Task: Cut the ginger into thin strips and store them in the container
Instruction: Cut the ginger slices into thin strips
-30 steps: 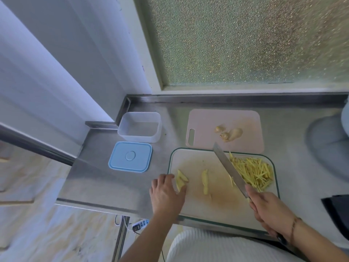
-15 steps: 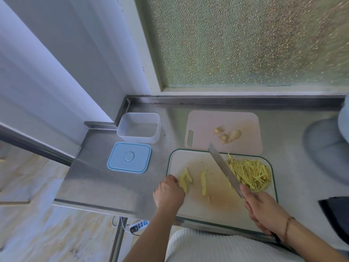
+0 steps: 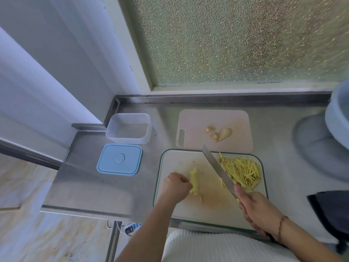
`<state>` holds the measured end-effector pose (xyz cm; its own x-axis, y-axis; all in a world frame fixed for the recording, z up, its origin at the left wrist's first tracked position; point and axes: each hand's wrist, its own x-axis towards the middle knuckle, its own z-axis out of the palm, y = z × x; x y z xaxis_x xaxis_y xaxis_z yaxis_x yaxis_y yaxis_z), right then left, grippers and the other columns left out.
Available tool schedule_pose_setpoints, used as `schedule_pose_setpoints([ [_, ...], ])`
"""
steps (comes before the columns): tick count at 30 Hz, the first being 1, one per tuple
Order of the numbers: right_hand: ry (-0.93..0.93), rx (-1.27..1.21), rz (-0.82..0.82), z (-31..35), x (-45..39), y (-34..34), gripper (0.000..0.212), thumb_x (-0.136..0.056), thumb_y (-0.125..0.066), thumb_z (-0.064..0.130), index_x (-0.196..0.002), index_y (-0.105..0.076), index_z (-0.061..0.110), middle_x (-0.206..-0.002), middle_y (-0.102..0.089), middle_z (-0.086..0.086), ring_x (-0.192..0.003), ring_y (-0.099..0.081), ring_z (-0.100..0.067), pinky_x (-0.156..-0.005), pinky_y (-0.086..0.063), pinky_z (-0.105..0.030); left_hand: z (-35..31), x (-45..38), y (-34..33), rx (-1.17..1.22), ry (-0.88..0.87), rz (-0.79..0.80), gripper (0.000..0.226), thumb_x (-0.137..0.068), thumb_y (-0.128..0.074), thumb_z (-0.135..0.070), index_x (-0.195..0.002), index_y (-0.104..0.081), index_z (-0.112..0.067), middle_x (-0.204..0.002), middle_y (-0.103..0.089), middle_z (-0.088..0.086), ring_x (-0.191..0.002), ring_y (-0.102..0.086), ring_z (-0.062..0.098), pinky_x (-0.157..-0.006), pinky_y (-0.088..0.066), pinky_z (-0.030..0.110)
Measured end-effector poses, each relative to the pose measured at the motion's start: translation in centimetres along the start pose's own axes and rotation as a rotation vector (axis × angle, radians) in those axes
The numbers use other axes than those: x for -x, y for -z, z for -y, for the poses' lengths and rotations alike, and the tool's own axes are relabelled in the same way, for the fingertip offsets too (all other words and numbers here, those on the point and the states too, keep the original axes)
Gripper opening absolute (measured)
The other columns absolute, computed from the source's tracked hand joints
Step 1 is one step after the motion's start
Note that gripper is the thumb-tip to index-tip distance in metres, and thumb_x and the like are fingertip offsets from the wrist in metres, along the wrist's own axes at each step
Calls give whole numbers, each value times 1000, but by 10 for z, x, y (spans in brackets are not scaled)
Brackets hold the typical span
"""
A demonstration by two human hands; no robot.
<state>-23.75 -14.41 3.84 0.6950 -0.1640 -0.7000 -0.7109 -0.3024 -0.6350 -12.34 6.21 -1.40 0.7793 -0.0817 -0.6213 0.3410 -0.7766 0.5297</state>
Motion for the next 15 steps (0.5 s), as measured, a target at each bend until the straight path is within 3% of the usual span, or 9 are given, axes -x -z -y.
schedule_pose_setpoints([
  [3, 0, 29, 1, -3, -2, 1, 60, -90, -31, 66, -51, -31, 20, -44, -28, -1, -32, -23, -14, -35, -23, -17, -1, -2, -11, -64, -16, -37, 12, -85, -61, -11, -76, -68, -16, -79, -66, 0, -70, -60, 14, -58, -51, 23],
  [5, 7, 54, 6, -5, -3, 1, 60, -91, -31, 64, -51, -32, 19, -43, -30, 0, -33, -26, -13, -35, -25, -17, -1, 0, -13, -146, -54, -89, 11, -87, -60, -15, -82, -69, -17, -82, -67, 1, -77, -65, 19, -67, -57, 30],
  [10, 14, 84, 18, -12, -5, -7, 60, -91, -29, 62, -50, -32, 18, -42, -30, 2, -33, -27, -11, -39, -27, -18, -3, 12, -15, -403, -132, -133, 28, -94, -53, -31, -71, -60, -16, -71, -61, 1, -71, -63, 23, -69, -56, 35],
  [15, -2, 135, -10, -27, -11, -20, 62, -83, -26, 70, -48, -32, 20, -40, -34, 5, -39, -35, -10, -51, -29, -24, -10, 15, -19, -237, -27, -130, 23, -92, -58, -32, -84, -76, -20, -79, -72, -2, -74, -67, 18, -66, -56, 30],
])
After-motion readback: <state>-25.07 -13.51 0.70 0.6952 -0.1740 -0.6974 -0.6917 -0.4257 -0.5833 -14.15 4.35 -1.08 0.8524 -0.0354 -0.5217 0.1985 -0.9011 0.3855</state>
